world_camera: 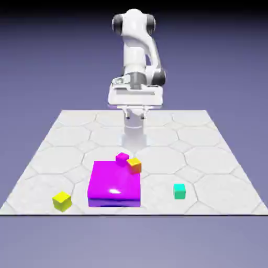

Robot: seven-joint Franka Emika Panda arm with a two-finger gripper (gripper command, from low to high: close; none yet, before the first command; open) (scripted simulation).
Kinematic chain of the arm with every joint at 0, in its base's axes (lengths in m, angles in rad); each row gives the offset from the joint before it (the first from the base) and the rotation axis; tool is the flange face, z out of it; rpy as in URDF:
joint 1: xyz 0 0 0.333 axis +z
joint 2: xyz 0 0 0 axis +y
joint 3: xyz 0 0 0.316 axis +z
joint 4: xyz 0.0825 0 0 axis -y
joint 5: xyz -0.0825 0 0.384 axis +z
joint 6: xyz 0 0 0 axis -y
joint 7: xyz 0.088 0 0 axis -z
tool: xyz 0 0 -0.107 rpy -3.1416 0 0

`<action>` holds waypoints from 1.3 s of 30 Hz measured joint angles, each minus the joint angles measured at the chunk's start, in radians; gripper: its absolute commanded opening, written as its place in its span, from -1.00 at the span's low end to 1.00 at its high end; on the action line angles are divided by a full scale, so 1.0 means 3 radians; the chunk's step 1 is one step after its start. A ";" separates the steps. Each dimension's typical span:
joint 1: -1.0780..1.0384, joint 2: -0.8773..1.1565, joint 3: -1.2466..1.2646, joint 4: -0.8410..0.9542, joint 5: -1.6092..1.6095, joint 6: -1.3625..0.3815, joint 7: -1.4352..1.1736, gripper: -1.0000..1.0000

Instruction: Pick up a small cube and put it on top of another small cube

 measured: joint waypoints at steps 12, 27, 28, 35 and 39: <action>0.0661 0.0569 -0.0428 0.0286 0.0318 -0.0367 -0.1740 0.00; 0.1487 0.1280 -0.0964 0.0644 0.0715 -0.0825 -0.3914 0.00; 0.1542 0.1327 -0.1000 0.0668 0.0742 -0.0856 -0.4059 0.00; 0.1935 0.1659 -0.1250 0.0835 0.0927 -0.1070 -0.5074 0.00; 0.2155 0.1849 -0.1393 0.0930 0.1033 -0.1192 -0.5654 0.00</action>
